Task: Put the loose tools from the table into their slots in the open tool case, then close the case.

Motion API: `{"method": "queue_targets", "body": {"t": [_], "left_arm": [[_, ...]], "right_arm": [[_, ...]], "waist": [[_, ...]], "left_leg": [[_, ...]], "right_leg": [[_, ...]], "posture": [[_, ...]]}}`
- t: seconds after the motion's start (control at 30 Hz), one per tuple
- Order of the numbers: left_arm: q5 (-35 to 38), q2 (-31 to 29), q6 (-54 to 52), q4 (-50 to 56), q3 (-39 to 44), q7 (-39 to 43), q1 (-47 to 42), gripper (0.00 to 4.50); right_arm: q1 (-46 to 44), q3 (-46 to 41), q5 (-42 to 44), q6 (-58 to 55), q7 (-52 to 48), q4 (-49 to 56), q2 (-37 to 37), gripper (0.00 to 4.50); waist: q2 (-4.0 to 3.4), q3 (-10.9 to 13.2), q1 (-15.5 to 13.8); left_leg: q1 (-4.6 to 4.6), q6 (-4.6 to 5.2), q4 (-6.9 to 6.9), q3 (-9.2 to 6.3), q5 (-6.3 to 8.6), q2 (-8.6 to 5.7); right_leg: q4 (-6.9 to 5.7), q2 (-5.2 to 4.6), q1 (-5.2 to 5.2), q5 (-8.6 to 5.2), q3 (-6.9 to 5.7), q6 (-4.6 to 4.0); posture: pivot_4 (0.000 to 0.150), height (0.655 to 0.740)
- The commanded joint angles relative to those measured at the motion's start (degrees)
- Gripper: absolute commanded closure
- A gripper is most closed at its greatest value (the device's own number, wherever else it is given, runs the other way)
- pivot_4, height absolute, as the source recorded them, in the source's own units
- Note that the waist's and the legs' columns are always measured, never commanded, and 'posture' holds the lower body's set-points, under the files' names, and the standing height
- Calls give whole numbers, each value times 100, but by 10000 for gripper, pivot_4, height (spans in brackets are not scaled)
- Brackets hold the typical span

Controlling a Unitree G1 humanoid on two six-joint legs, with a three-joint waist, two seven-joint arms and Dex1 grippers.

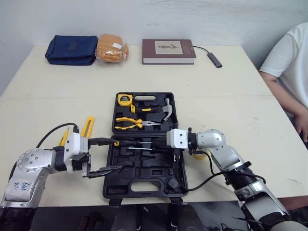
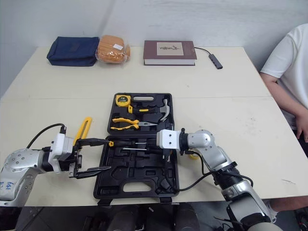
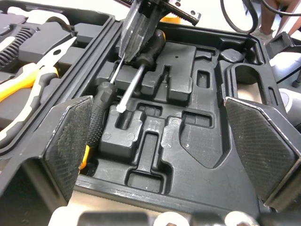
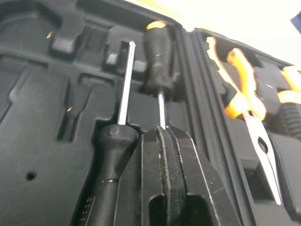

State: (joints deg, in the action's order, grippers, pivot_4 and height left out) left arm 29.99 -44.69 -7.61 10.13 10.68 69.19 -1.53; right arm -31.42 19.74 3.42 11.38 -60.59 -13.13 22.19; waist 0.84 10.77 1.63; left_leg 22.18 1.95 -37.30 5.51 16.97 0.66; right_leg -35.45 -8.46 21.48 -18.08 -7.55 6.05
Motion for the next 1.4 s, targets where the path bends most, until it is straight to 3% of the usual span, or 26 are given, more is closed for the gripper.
{"method": "queue_targets", "body": {"t": [0.03,0.33,0.63,1.13,1.4], "left_arm": [[-3,22,2,19,4,-34,-26,0],[17,25,-1,24,-38,-67,-44,0],[10,23,19,-5,-56,-41,-33,0],[10,11,47,34,-15,-39,69,0],[4,20,39,60,-16,-80,73,0]], "right_arm": [[20,-323,718,-479,-163,526,-79,44560],[295,-287,1451,-1880,-542,1679,172,44560],[335,95,792,-2014,-450,1425,270,44560],[432,11,912,-2848,-312,1012,141,44560],[447,424,499,-3324,-208,845,306,44560]], "waist": [[-13,8,2],[-31,20,-4],[-32,21,-2],[-31,20,-4],[-26,16,-4]], "left_leg": [[1,1,0,0,0,0],[5,2,1,1,0,1],[5,1,5,4,0,1],[4,1,3,4,0,1],[-3,0,4,4,1,1]], "right_leg": [[0,0,1,0,0,0],[1,-1,6,0,0,0],[1,0,10,0,0,0],[0,-1,8,0,1,0],[1,-3,3,0,3,-1]], "posture": [[1500,7400],[1500,7400],[1500,7400],[1500,7400],[1500,7400]]}}
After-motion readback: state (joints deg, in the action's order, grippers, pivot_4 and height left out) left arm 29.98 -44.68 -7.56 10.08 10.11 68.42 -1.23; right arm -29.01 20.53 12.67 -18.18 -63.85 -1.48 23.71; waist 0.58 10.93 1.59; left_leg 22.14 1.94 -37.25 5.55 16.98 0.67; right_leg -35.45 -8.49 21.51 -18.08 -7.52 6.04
